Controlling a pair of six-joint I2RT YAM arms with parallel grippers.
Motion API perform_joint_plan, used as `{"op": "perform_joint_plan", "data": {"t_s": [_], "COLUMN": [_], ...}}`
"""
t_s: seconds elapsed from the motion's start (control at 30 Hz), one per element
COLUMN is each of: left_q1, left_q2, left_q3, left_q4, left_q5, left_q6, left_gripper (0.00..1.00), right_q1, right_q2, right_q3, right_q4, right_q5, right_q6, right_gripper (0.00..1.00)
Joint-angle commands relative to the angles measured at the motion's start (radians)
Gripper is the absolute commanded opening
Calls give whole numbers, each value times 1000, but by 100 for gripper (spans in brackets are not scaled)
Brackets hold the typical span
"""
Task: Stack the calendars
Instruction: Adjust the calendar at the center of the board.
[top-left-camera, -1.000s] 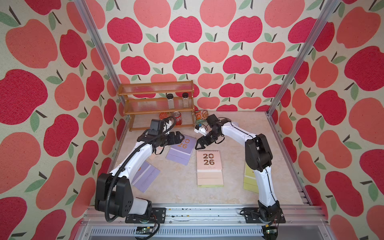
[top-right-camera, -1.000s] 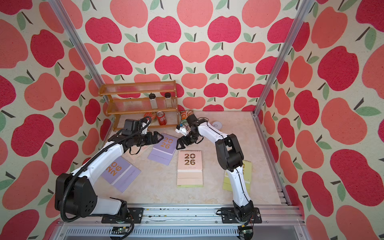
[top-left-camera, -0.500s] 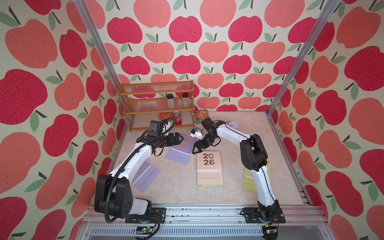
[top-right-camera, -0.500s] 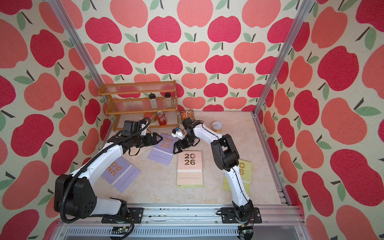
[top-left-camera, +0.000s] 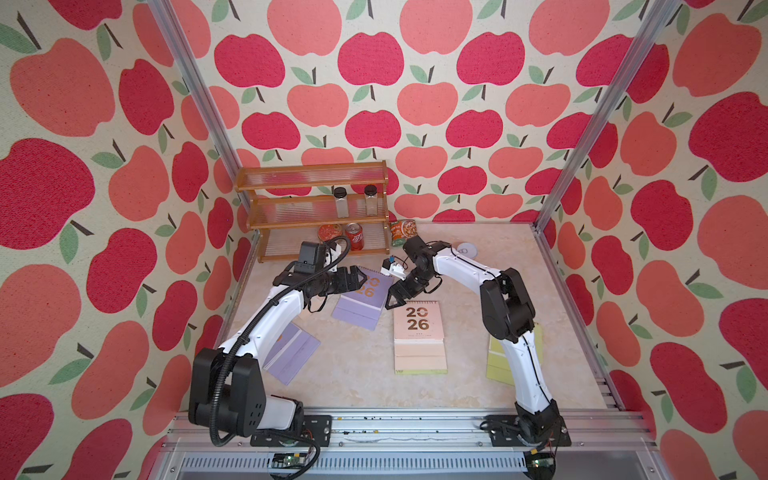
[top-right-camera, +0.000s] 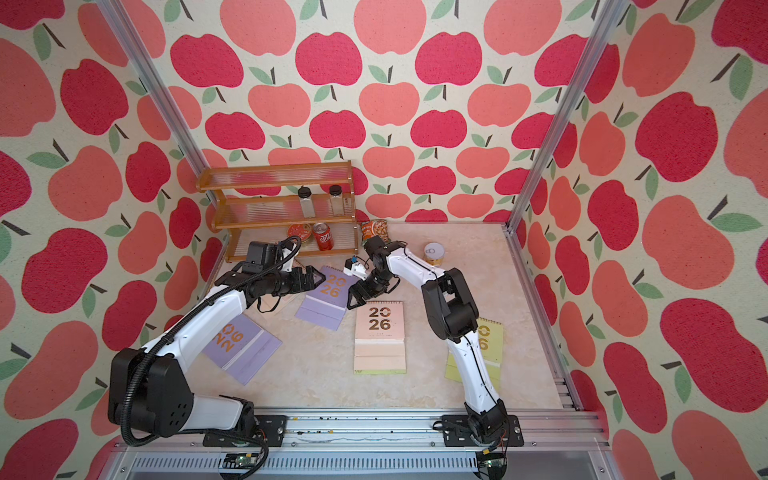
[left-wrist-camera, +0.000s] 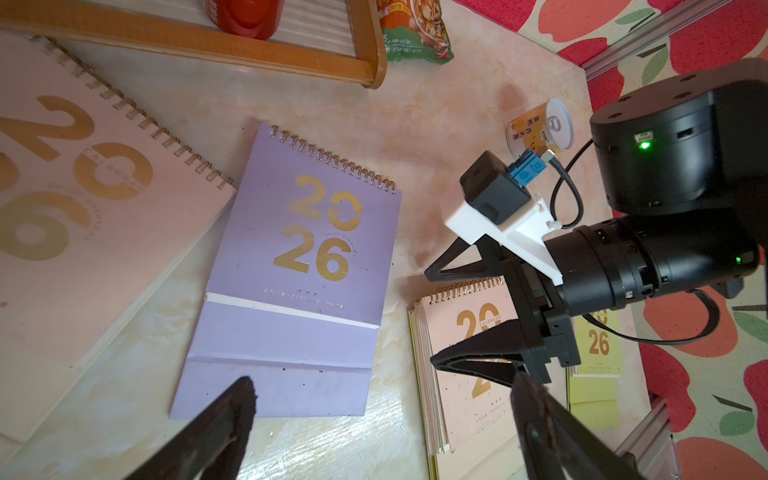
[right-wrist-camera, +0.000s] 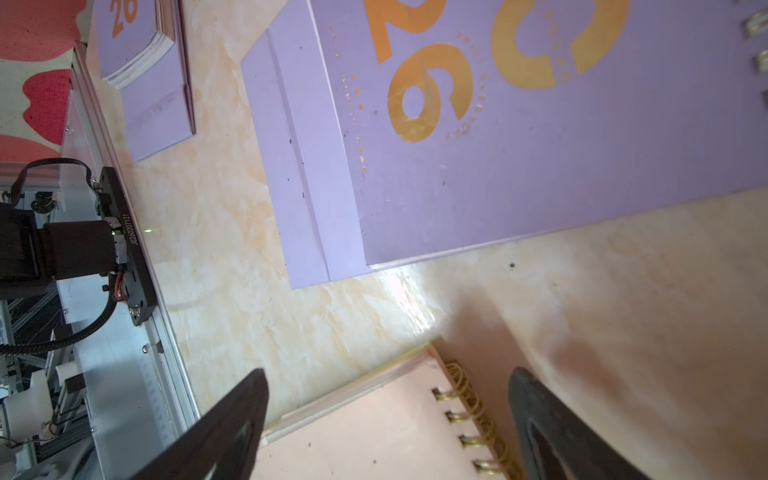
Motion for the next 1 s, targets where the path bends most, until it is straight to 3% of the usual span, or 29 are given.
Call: {"op": "perform_joint_plan", "data": {"t_s": [0.0, 0.67, 0.97], "left_q1": [7, 7, 7], "left_q2": [-18, -37, -41], "left_q3": [-15, -26, -27], "left_q4": [-3, 1, 1], "left_q5": [12, 15, 15], "left_q6": [14, 11, 14], "left_gripper": [93, 93, 94], "right_q1": [12, 19, 22], "right_q2": [5, -70, -100], "right_q3": [14, -51, -71], "right_q4": [-26, -4, 15], "right_q5": [-25, -6, 65], "right_q6": [-14, 1, 16], "right_gripper": [92, 92, 92]}}
